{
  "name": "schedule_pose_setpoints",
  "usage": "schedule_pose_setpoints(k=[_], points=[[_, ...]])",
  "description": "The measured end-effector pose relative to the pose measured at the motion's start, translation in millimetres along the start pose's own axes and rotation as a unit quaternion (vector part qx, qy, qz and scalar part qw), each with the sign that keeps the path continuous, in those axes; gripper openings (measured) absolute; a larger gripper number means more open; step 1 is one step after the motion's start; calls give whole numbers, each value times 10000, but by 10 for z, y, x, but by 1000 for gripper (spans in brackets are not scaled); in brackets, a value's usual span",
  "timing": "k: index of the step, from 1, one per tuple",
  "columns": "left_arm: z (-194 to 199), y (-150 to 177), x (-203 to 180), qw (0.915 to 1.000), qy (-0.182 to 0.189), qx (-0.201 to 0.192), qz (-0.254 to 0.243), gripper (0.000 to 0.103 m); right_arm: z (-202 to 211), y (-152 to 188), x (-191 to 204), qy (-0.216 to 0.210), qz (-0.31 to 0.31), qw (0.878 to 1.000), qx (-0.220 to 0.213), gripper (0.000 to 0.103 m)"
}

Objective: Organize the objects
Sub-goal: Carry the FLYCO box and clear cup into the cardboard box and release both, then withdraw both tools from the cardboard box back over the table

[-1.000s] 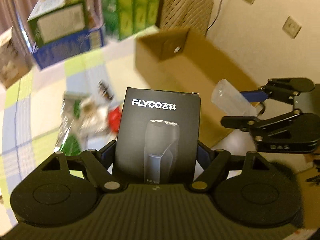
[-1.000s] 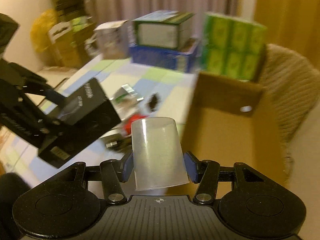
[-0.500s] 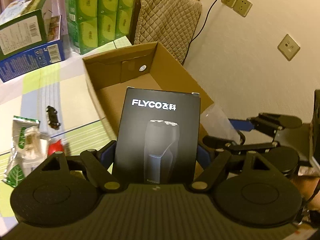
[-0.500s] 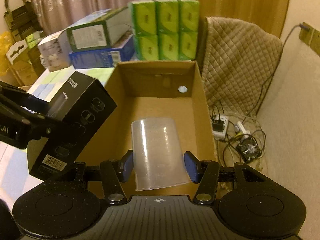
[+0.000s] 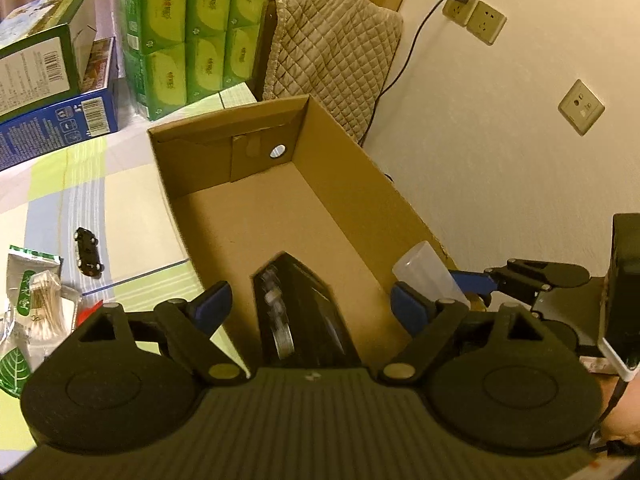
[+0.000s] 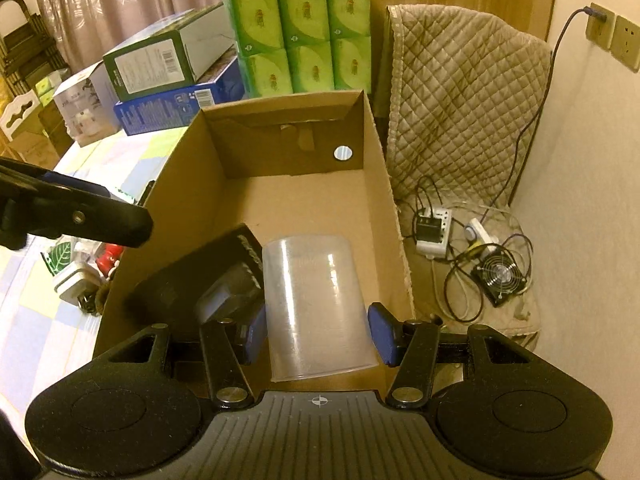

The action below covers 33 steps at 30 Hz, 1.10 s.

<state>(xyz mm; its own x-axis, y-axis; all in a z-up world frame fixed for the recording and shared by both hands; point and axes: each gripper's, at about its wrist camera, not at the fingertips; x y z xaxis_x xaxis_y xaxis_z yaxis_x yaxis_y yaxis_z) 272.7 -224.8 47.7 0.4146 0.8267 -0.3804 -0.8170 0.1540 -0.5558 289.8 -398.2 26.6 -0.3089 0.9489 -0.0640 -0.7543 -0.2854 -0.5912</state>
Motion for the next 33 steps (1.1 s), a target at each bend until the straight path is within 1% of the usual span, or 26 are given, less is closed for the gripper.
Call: schedule_pose_setpoints(k=[9, 10, 11, 13, 19, 22, 31, 33], points=[[253, 97, 61, 9999, -93, -128, -12, 84, 19, 8, 72, -138, -144, 9998, -51, 51], [277, 112, 71, 9998, -103, -141, -4, 84, 17, 4, 75, -186, -191, 9996, -40, 53], [304, 128, 87, 9998, -123, -156, 15, 84, 20, 3, 83, -205, -236, 9995, -37, 61], [358, 162, 116, 9997, -139, -165, 61, 84, 62, -3, 94, -212, -296, 9993, -131, 72], [576, 287, 214, 9992, -202, -299, 192, 85, 237, -4, 153, -194, -294, 9990, -267, 73], [721, 367, 271, 9986, -263, -382, 260, 86, 376, 2, 220, -251, -272, 9986, -385, 73], [1268, 710, 426, 9950, -620, -697, 352, 92, 889, 25, 551, -465, -130, 9958, -775, 73], [1393, 805, 456, 9940, -638, -784, 407, 94, 984, 46, 646, -513, -101, 9953, -818, 73]])
Point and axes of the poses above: each gripper's, at about its wrist camera, not at the fingertips, and z roughly against the way its jaws point, x to its left, y to its underside, and after that the axes turned 11 degrees about y, right-handed
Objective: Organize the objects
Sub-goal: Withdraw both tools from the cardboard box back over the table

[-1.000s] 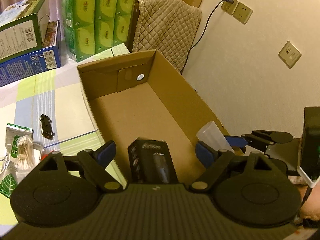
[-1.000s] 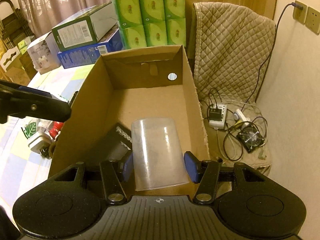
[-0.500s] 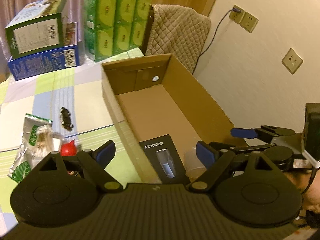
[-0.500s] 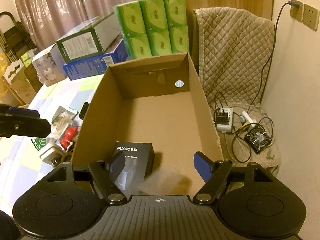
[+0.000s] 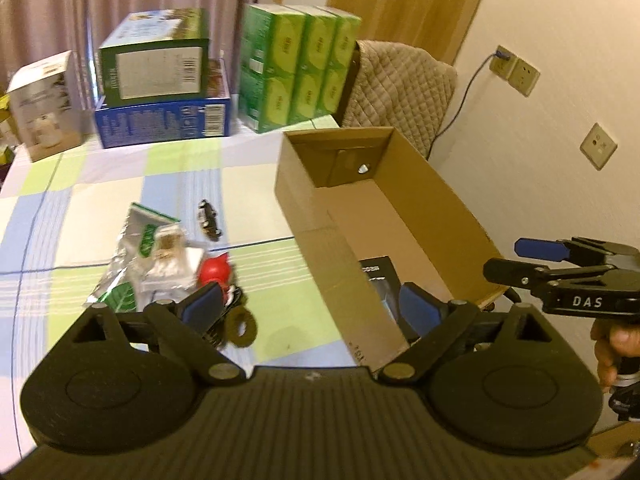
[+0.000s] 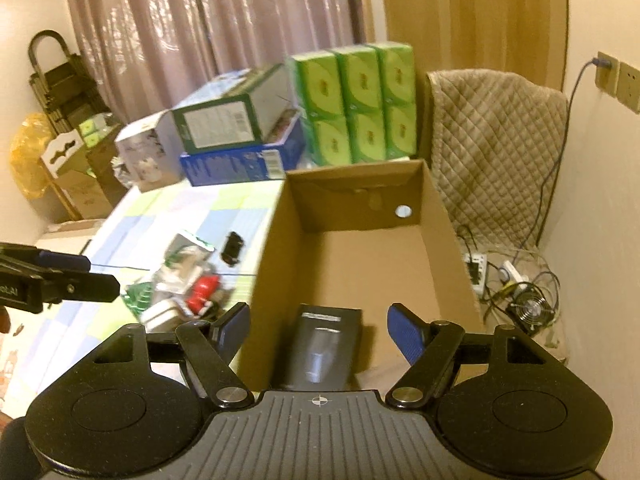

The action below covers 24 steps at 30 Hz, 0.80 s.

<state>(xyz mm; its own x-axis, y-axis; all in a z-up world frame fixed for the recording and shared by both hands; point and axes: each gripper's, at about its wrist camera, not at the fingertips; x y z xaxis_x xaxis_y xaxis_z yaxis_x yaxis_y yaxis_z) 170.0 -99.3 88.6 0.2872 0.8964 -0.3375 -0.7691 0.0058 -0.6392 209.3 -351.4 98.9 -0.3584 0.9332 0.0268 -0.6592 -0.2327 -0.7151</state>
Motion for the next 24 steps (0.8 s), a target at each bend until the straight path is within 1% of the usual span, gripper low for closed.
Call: schedule_pose_setpoints(k=[3, 8, 12, 15, 17, 20, 24], points=[[198, 108, 71, 9998, -102, -172, 69, 96, 117, 23, 165, -132, 46, 9999, -31, 73], [505, 287, 167, 9985, -333, -429, 73, 102, 253, 116, 399, -277, -73, 9995, -96, 73], [724, 415, 273, 9971, -479, -591, 91, 102, 293, 217, 570, -439, -129, 9989, -78, 75], [871, 521, 378, 9954, -653, -689, 116, 102, 300, 290, 707, -565, -116, 9983, -60, 81], [946, 586, 482, 9947, -723, -701, 202, 102, 306, 341, 794, -626, -101, 9980, -72, 89], [1017, 688, 653, 9935, -845, -681, 344, 102, 283, 405, 919, -716, -104, 9974, -42, 93], [1064, 838, 833, 9919, -1040, -599, 427, 102, 239, 493, 1050, -832, -62, 9965, 23, 95]])
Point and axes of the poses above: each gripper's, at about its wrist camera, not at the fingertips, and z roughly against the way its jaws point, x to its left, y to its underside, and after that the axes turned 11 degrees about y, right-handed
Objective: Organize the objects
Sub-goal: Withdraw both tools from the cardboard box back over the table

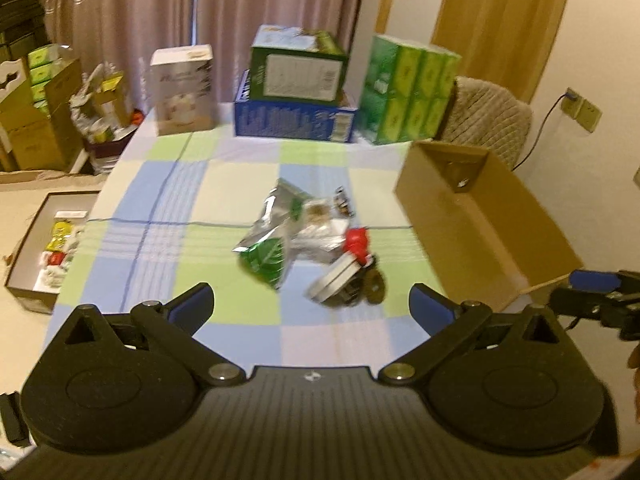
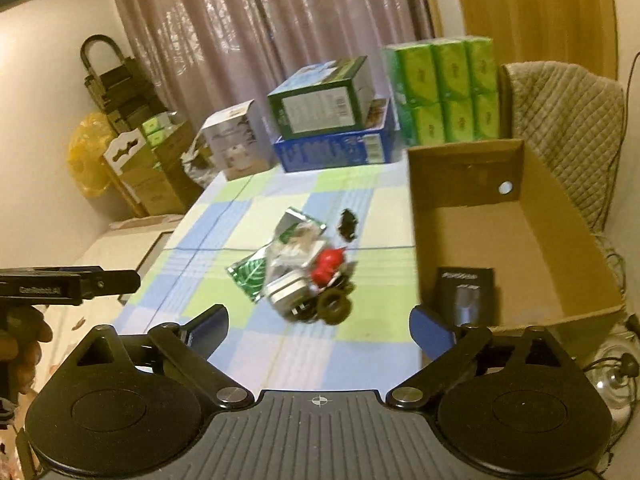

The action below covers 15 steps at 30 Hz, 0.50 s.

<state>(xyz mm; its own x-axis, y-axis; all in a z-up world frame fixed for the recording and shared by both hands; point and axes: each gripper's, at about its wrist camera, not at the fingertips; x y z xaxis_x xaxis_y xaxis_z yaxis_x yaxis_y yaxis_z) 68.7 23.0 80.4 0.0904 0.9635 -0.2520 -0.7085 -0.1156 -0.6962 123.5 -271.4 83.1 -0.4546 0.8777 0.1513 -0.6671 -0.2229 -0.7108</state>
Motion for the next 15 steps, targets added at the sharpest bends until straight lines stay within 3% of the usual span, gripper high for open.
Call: schedule_pose_setpoints(k=[15], points=[[-337, 260, 285, 9990, 115, 435, -54, 102, -465, 301, 165, 4, 72, 9995, 291, 95]])
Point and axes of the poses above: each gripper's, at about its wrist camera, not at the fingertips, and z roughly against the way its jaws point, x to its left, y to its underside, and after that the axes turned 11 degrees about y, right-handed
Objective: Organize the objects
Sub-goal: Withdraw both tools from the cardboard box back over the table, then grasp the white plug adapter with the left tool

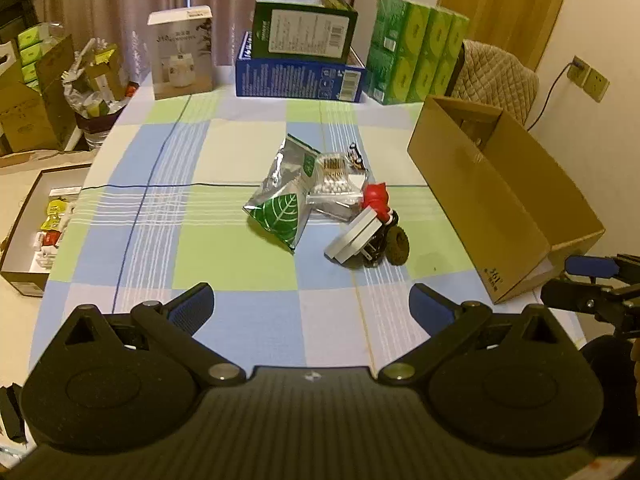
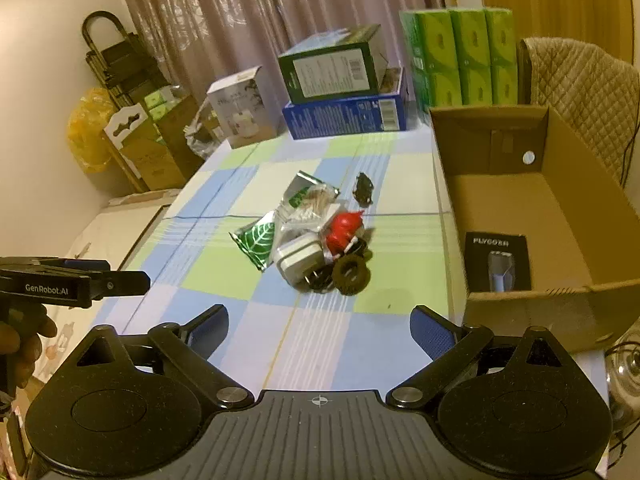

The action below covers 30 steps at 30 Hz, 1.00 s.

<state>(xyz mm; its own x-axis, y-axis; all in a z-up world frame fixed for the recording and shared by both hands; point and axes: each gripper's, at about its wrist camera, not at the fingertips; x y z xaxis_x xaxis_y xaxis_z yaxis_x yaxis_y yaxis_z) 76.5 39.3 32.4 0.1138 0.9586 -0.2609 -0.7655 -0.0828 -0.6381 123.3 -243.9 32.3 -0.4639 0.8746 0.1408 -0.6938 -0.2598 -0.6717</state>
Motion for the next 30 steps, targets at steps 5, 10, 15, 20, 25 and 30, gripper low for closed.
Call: schedule_pose_setpoints(k=[5, 10, 15, 20, 25, 30], points=[[-271, -7, 94, 9998, 26, 199, -93, 102, -220, 23, 47, 25, 41, 10000, 56, 95], [-545, -38, 147, 9989, 151, 283, -335, 102, -505, 31, 106, 86, 188, 9997, 150, 83], [-831, -79, 188, 9968, 262, 425, -630, 94, -836, 43, 125, 138, 308, 9990, 295, 71], [-1157, -143, 201, 9929, 546, 557, -896, 87, -1142, 24, 72, 281, 338, 9980, 447, 56], [-1461, -210, 191, 9885, 756, 650, -1140, 70, -1366, -14, 15, 328, 414, 9971, 546, 52], [-1699, -276, 144, 9847, 932, 691, -1301, 60, -1519, -36, -21, 330, 471, 9965, 602, 51]])
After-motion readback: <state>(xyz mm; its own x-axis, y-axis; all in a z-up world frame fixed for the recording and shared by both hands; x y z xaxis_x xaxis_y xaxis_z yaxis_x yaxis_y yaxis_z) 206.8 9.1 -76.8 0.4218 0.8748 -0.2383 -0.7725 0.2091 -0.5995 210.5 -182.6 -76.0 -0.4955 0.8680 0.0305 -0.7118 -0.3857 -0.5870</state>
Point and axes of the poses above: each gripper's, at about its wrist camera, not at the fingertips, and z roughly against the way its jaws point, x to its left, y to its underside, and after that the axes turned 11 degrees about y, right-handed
